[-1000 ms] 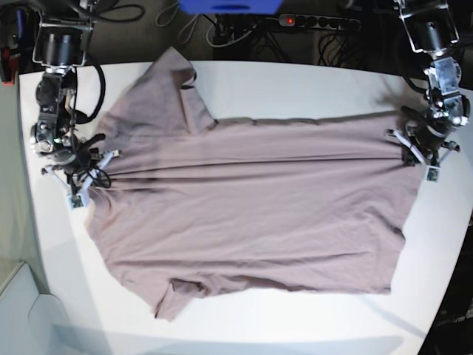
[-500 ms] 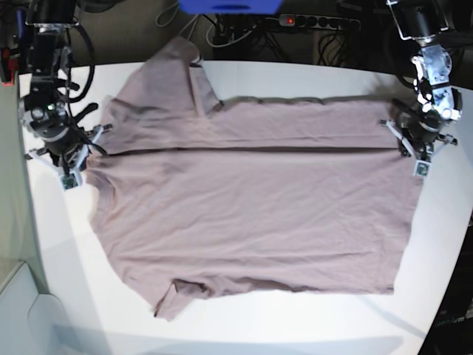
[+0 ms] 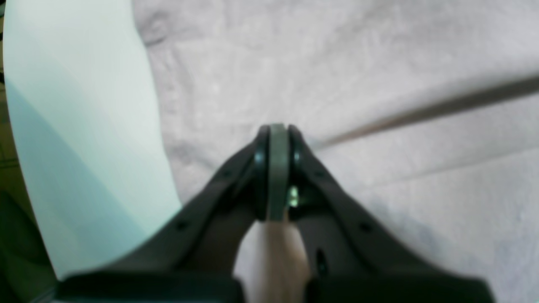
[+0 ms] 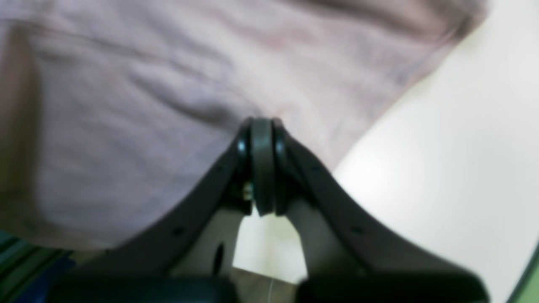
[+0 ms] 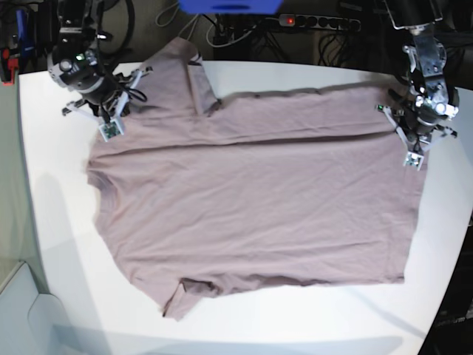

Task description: Layout the t-shirt on the table in an organized manner, then fold the t-shirt properly

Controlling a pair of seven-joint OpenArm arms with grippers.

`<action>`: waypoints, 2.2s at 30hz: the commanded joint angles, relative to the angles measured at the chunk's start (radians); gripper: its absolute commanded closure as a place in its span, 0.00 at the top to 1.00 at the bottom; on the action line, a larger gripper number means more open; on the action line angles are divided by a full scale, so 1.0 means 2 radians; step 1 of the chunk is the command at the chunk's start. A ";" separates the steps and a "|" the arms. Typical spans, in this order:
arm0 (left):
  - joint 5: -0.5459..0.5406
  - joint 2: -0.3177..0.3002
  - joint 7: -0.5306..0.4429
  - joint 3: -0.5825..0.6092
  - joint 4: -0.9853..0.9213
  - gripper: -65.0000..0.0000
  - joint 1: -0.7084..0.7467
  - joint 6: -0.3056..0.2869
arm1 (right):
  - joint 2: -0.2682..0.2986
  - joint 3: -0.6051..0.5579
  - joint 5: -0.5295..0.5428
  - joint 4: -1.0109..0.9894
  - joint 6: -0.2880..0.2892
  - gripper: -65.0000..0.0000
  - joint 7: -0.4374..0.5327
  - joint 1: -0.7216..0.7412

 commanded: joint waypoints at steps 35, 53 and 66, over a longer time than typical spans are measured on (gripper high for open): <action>0.002 -0.007 -0.007 0.001 0.026 0.00 -0.034 -0.001 | 0.025 0.039 0.003 0.082 0.003 0.00 0.040 -0.050; 0.007 -0.023 -0.107 0.025 -0.312 0.00 -0.219 -0.001 | 0.025 0.032 0.003 0.070 0.003 0.00 0.039 -0.028; 0.002 -0.047 -0.041 0.058 -0.212 0.00 -0.202 -0.001 | 0.031 0.027 0.003 -0.076 0.048 0.00 0.039 0.219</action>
